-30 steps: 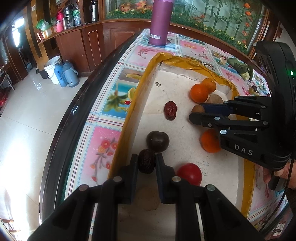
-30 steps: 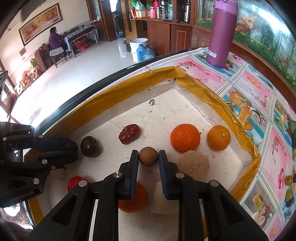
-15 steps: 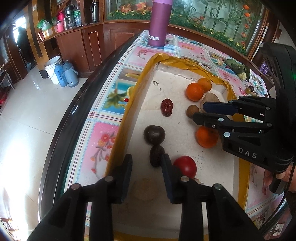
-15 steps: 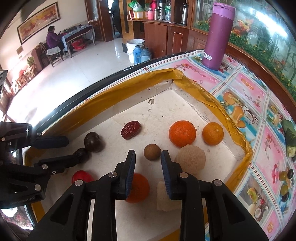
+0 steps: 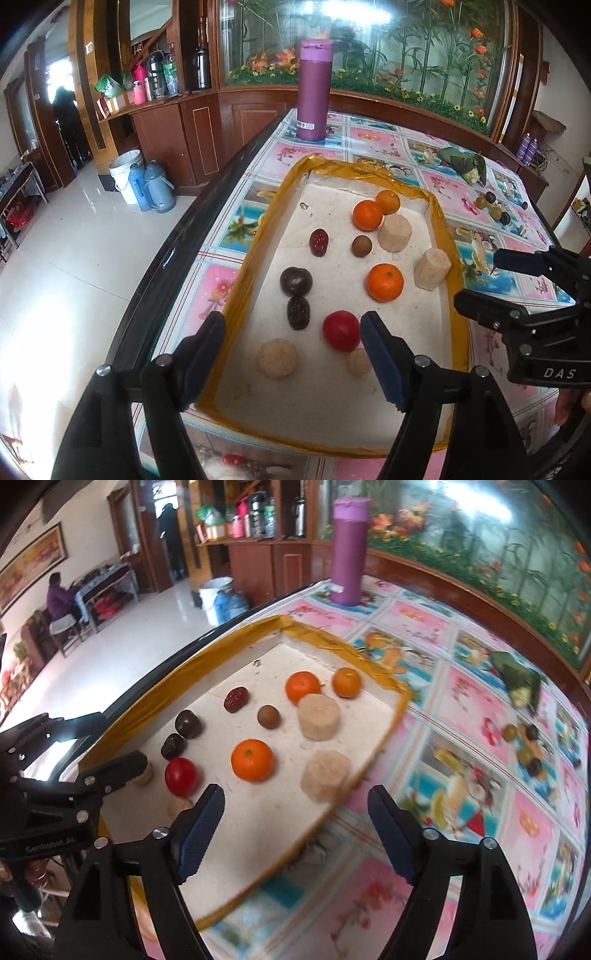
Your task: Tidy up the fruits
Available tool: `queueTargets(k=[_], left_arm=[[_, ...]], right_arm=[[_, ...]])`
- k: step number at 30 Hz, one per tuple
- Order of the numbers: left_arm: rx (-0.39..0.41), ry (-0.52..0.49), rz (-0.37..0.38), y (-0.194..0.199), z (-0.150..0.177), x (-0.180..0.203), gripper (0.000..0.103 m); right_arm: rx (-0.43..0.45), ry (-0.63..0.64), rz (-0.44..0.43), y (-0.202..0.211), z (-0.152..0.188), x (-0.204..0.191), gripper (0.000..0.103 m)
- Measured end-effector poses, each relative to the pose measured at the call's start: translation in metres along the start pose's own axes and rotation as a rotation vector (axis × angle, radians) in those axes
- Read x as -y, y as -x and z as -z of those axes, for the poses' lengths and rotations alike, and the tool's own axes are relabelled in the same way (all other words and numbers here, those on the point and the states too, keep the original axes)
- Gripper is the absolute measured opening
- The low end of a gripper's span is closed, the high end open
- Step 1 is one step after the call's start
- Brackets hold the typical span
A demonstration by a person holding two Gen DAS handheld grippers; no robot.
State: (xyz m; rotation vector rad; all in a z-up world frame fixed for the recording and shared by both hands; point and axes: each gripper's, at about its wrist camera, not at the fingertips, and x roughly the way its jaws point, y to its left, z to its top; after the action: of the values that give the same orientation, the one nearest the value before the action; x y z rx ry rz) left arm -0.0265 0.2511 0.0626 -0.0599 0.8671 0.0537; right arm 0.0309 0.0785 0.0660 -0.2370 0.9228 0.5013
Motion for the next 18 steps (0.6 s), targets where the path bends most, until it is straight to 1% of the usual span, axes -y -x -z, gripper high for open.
queueTargets(k=[2,3,5,7,10,12,14,16,17,18], left_arm=[[0.026,0.032,-0.012,0.008,0.005,0.004,0.089],[0.035,0.049,-0.015,0.012,0.008,0.006,0.091],[0.041,0.085,-0.031,0.018,0.016,0.012,0.092],[0.037,0.113,-0.042,0.025,0.025,0.018,0.093],[0.019,0.121,-0.107,0.033,0.038,0.030,0.095],[0.015,0.126,-0.134,0.040,0.046,0.036,0.100],[0.010,0.117,-0.149,0.045,0.052,0.041,0.100],[-0.001,0.108,-0.183,0.047,0.056,0.045,0.101],[-0.006,0.109,-0.182,0.047,0.056,0.045,0.102],[-0.007,0.111,-0.164,0.047,0.056,0.045,0.102]], right_arm=[[0.017,-0.011,0.019,0.015,0.009,0.002,0.081],[0.022,-0.017,0.030,0.021,0.014,0.003,0.082],[0.036,-0.032,0.033,0.033,0.026,0.006,0.092],[0.042,-0.040,0.051,0.041,0.040,0.008,0.096],[0.047,-0.037,0.082,0.050,0.057,0.011,0.098],[0.044,-0.051,0.109,0.056,0.065,0.013,0.099],[0.048,-0.073,0.106,0.063,0.074,0.016,0.100],[0.049,-0.099,0.112,0.070,0.081,0.017,0.101],[0.049,-0.111,0.114,0.072,0.085,0.017,0.101],[0.048,-0.119,0.115,0.075,0.088,0.017,0.101]])
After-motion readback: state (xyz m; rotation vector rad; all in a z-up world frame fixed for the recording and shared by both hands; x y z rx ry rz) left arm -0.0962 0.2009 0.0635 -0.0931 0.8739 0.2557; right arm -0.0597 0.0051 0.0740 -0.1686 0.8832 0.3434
